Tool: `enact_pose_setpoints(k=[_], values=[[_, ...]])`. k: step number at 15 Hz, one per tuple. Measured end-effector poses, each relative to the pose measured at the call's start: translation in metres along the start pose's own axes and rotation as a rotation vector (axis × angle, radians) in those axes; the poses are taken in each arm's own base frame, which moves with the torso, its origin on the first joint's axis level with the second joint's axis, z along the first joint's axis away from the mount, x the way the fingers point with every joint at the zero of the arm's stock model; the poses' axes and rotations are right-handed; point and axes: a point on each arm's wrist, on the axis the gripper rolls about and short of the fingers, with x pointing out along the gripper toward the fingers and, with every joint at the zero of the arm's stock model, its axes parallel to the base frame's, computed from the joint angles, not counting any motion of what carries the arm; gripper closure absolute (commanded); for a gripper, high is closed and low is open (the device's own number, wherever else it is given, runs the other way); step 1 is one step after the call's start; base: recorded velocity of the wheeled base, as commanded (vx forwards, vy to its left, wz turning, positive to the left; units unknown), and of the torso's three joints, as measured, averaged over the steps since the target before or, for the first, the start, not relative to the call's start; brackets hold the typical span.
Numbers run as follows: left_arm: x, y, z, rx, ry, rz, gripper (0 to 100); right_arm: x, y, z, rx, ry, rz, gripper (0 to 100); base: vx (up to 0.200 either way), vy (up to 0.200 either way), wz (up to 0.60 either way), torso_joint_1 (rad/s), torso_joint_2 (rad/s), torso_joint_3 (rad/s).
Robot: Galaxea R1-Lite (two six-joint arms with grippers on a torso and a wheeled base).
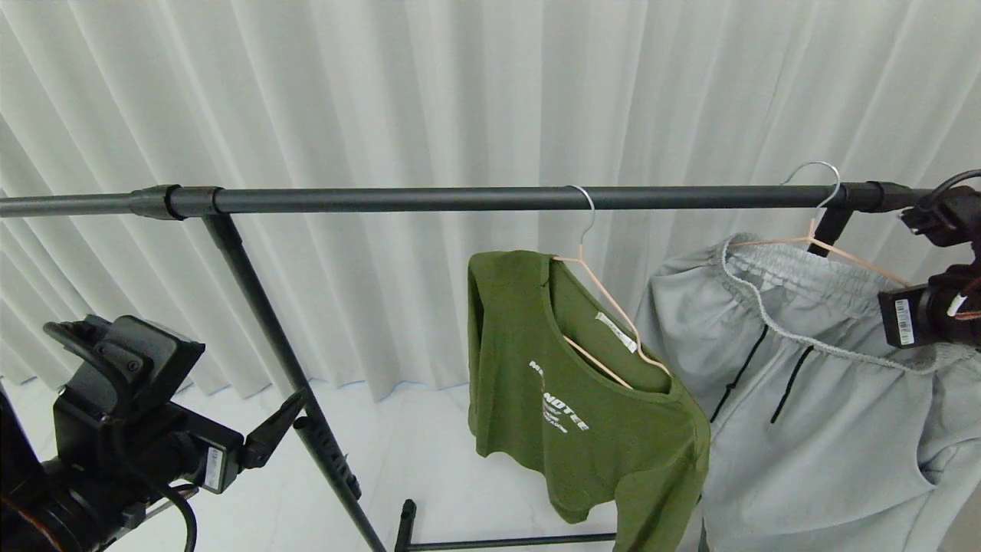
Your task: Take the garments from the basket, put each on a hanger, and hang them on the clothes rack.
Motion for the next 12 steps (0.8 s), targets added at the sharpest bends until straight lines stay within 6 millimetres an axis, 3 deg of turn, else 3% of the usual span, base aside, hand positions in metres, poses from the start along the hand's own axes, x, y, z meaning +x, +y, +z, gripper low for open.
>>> enact_pose_setpoints(k=[7, 8, 12], values=[[0.0, -0.002, 0.001, 0.002, -0.006, -0.01, 0, 0.016, 0.005, 0.0, -0.01, 0.033, 0.007, 100, 0.0, 0.0, 0.0, 0.0, 0.0, 0.0], [0.0, -0.002, 0.001, 0.002, -0.006, -0.009, 0, 0.016, 0.006, -0.001, -0.012, 0.034, 0.011, 0, 0.0, 0.0, 0.0, 0.0, 0.0, 0.0], [-0.001, -0.002, 0.0, 0.001, -0.003, -0.01, 0, 0.015, 0.008, -0.003, -0.012, 0.038, 0.021, 0, 0.0, 0.0, 0.0, 0.0, 0.0, 0.0]])
